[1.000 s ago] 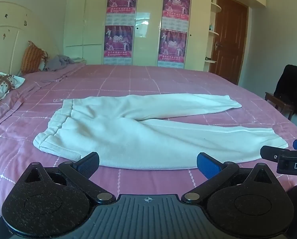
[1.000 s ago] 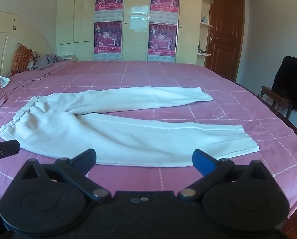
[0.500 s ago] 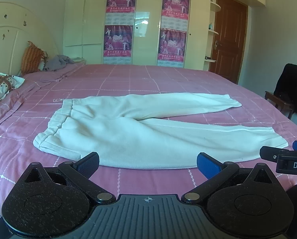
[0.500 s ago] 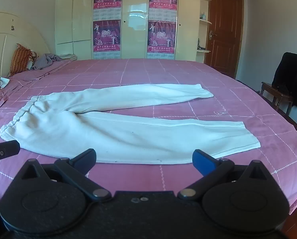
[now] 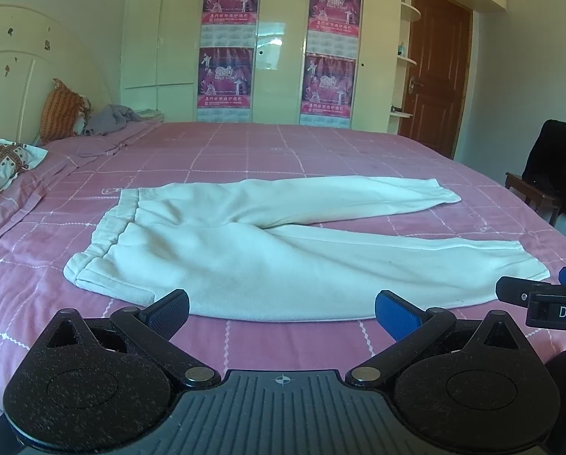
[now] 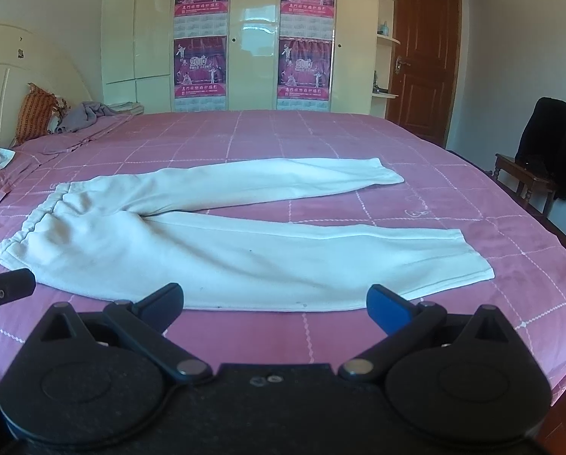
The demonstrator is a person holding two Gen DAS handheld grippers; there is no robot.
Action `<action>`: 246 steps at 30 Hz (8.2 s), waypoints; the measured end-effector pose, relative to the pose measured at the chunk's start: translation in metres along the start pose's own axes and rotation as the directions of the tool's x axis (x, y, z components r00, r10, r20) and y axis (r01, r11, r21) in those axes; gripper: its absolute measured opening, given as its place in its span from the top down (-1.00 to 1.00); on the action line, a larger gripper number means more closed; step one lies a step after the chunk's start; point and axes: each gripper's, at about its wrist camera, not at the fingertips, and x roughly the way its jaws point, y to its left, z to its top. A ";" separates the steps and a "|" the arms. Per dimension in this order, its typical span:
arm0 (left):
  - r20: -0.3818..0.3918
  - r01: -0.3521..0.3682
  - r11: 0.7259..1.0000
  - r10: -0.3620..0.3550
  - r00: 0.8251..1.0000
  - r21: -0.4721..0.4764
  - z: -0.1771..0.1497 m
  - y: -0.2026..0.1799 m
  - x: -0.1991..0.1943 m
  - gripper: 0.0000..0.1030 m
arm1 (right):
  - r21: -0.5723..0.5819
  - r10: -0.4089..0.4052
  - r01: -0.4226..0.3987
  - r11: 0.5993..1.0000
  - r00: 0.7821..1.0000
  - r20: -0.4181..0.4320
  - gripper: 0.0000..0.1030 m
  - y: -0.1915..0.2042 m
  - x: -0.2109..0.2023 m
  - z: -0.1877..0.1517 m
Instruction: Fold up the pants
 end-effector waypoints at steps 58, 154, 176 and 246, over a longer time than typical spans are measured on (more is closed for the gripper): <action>-0.004 0.005 1.000 -0.005 1.000 0.015 -0.001 -0.006 0.000 -1.00 | -0.007 0.002 -0.002 1.000 1.000 -0.003 -1.00 0.005 -0.005 0.001; -0.081 0.097 0.946 -0.076 0.994 0.309 0.047 0.227 0.208 0.58 | -0.458 0.409 -0.478 0.749 0.878 -0.248 0.69 0.072 0.258 0.080; -0.119 0.063 0.662 -0.226 0.967 -0.747 0.033 0.268 0.210 0.01 | 0.425 0.470 -0.345 0.837 0.851 -0.236 -0.20 -0.002 0.282 0.087; -0.190 0.118 0.775 -0.294 0.937 -0.621 0.004 0.328 0.236 0.64 | 0.607 0.281 -0.194 0.770 0.958 -0.050 0.92 -0.152 0.194 0.018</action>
